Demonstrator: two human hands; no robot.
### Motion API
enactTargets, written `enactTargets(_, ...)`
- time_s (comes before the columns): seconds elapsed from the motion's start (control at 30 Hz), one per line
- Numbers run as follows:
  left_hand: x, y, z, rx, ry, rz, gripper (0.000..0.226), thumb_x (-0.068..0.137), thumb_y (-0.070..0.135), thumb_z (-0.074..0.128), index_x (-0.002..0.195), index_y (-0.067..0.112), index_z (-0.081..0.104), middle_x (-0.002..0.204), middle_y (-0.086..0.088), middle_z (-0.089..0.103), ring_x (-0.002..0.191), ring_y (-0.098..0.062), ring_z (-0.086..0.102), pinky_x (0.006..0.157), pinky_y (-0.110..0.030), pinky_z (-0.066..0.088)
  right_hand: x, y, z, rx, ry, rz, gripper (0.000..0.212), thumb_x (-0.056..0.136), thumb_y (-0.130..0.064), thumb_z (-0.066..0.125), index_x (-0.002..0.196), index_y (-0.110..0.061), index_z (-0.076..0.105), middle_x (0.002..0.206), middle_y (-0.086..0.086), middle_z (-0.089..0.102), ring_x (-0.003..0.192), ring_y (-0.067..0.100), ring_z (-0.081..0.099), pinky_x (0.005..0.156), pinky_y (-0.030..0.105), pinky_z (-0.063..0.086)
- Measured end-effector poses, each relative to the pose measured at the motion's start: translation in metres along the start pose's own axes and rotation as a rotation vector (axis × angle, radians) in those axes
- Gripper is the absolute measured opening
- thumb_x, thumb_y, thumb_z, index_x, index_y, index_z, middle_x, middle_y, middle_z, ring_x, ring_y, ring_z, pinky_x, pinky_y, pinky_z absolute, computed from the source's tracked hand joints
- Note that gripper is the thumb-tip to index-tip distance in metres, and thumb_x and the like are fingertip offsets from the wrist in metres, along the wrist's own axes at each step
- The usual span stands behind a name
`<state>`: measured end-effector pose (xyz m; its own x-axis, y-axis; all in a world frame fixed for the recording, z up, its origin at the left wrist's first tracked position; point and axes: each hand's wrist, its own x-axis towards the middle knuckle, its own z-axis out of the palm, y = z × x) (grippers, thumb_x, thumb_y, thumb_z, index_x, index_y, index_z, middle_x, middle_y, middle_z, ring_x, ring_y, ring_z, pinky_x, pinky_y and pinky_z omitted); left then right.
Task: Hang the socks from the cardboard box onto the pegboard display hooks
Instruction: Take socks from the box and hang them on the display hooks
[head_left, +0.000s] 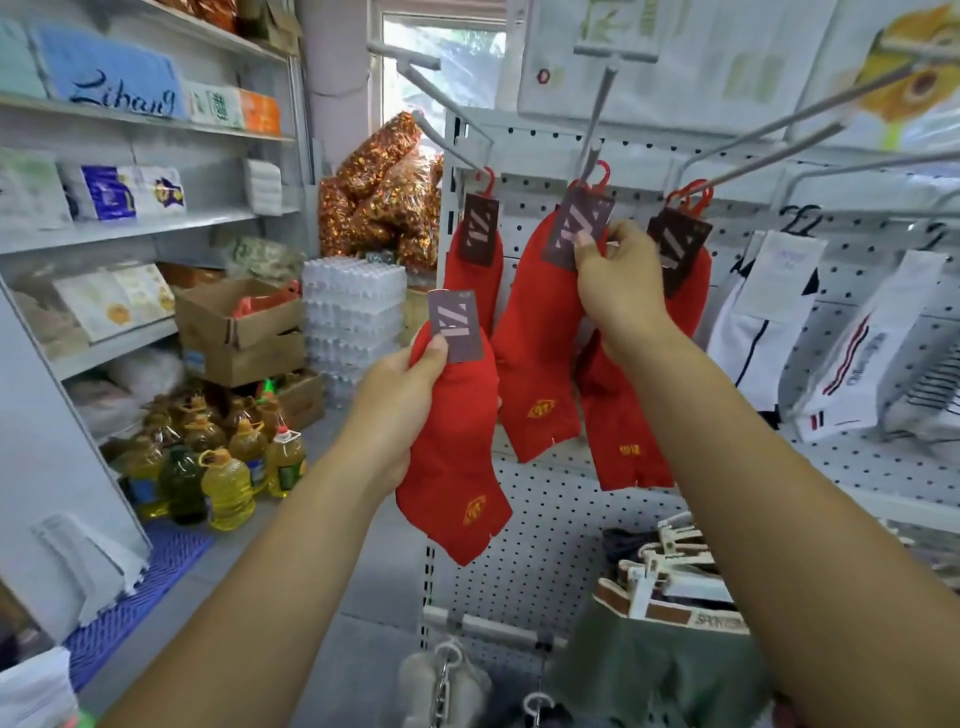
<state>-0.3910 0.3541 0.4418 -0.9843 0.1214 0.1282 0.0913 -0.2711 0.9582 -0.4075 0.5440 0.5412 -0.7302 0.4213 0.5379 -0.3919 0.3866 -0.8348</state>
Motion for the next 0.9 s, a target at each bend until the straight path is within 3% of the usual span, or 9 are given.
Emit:
enactTargets(0.23,0.003,0.004,0.002,0.007,-0.025,0.005,0.034,0.106,0.037,0.051,0.122,0.014,0.071,0.102,-0.017,0.078,0.095,-0.037,0.076,0.089,-0.050,0.060,-0.002,0.000,-0.005,-0.013,-0.038,0.015,0.016,0.102,-0.013,0.054,0.113,-0.004,0.061,0.107,0.021,0.071,0.101,0.037,0.068,0.094,0.051,0.054)
enactTargets(0.37,0.001,0.004,0.004,0.003,-0.027,0.014,0.034,0.104,0.040,0.055,0.129,0.020,0.068,0.109,-0.011,0.078,0.100,-0.032,0.075,0.095,-0.052,0.057,-0.004,0.003,-0.006,-0.074,-0.085,0.028,0.018,0.101,-0.014,0.055,0.116,-0.008,0.064,0.109,0.013,0.072,0.103,0.028,0.069,0.095,0.048,0.055)
enactTargets(0.47,0.000,0.004,0.007,0.012,-0.023,0.037,0.032,0.103,0.040,0.057,0.130,0.027,0.068,0.109,0.000,0.079,0.100,-0.021,0.076,0.093,-0.043,0.059,-0.003,0.005,-0.011,-0.095,-0.090,0.040,0.017,0.101,-0.019,0.058,0.113,-0.010,0.066,0.108,0.013,0.072,0.102,0.029,0.069,0.093,0.049,0.056)
enactTargets(0.6,-0.001,0.003,0.013,0.038,-0.011,0.040,0.024,0.101,0.042,0.061,0.115,0.030,0.076,0.108,0.006,0.079,0.098,-0.017,0.076,0.091,-0.042,0.060,0.003,0.005,-0.017,-0.131,-0.145,0.082,0.011,0.102,-0.023,0.056,0.105,-0.018,0.065,0.103,0.016,0.072,0.093,0.035,0.071,0.084,0.055,0.059)
enactTargets(0.73,-0.003,0.007,0.023,0.039,-0.008,0.030,0.024,0.099,0.041,0.063,0.109,0.025,0.078,0.113,0.002,0.077,0.101,-0.021,0.075,0.094,-0.046,0.058,0.009,0.001,-0.023,-0.133,-0.212,0.132,0.017,0.103,-0.028,0.053,0.109,-0.015,0.063,0.109,0.013,0.070,0.100,0.031,0.069,0.092,0.052,0.057)
enactTargets(0.9,-0.006,0.011,0.029,-0.001,-0.060,0.083,0.020,0.100,0.031,0.064,0.111,0.021,0.077,0.112,-0.002,0.078,0.103,-0.021,0.075,0.088,-0.037,0.061,-0.020,0.001,-0.042,-0.240,-0.056,0.040,0.037,0.101,-0.047,0.048,0.108,-0.014,0.063,0.102,0.002,0.069,0.102,0.022,0.066,0.094,0.043,0.053)
